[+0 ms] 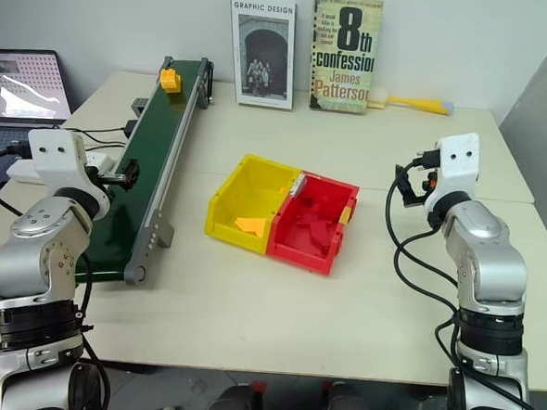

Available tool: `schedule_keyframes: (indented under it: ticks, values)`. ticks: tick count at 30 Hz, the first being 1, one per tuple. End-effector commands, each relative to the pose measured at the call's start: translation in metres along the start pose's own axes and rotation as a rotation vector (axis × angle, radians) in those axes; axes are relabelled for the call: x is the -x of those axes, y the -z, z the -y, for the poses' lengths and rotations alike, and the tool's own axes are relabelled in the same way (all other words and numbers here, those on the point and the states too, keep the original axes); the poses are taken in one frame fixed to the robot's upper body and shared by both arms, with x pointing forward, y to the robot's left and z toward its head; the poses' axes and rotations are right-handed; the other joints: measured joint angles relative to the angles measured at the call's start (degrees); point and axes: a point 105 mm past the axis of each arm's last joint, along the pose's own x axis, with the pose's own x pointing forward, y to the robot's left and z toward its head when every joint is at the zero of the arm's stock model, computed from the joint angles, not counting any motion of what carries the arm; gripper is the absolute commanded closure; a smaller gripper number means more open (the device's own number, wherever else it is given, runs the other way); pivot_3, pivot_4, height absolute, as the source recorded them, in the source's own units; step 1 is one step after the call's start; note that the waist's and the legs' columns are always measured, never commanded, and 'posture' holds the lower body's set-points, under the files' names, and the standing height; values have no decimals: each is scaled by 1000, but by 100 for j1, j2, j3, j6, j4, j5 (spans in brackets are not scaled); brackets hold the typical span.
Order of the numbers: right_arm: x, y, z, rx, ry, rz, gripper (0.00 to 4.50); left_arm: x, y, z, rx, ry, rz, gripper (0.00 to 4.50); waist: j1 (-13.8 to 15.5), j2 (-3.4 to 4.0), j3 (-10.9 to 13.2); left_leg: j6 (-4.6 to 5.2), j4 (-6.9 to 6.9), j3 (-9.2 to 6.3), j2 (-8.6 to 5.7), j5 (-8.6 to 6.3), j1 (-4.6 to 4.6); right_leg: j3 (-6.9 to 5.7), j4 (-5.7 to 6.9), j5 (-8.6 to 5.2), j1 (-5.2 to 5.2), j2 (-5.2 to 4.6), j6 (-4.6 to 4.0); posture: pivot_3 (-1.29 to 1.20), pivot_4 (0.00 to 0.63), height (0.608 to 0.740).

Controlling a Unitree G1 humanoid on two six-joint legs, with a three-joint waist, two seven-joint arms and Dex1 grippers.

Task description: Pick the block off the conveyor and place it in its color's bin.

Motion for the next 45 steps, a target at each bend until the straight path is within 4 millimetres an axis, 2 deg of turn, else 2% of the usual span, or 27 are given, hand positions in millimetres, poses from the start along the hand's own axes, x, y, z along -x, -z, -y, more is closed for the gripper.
schedule_keyframes:
  ticks: [1,6,9,12,19,28,45]
  values:
    - [-2,-32,-6,17,-114,102,0,2,-20,-2,1,-24,90,8,0,0,0,0,0,1,-1,0,0,0,0,0,0,0,0,0,150,740]
    - [1,-63,-39,-23,-415,189,0,-2,-22,0,19,-37,108,8,0,0,0,0,0,-2,1,0,1,-2,0,0,0,0,0,0,150,740]
    - [12,-78,-62,-38,-613,224,0,-4,-25,1,27,-40,118,8,0,0,0,1,-1,-5,1,-1,-1,-6,-3,0,1,0,0,0,150,740]
    - [22,-85,-79,-31,-759,231,0,-7,-26,1,35,-52,127,8,1,0,0,1,-1,-6,-1,-1,-2,-7,-4,0,2,-2,0,0,150,740]
    - [42,-91,-106,-27,-968,222,0,-11,-28,2,49,-65,134,8,2,0,0,1,-1,-12,-1,-1,-1,-10,-3,0,3,-5,0,0,150,740]
    - [48,-88,-114,-10,-1007,208,0,-20,-20,9,60,-54,94,8,4,-1,0,1,1,-16,-2,-1,-2,-13,-3,0,3,-10,0,0,150,740]
    - [51,-80,-107,5,-967,183,0,-31,-9,11,88,-63,39,8,7,-1,0,0,1,-19,-2,0,-4,-15,-5,0,2,-11,0,0,150,740]
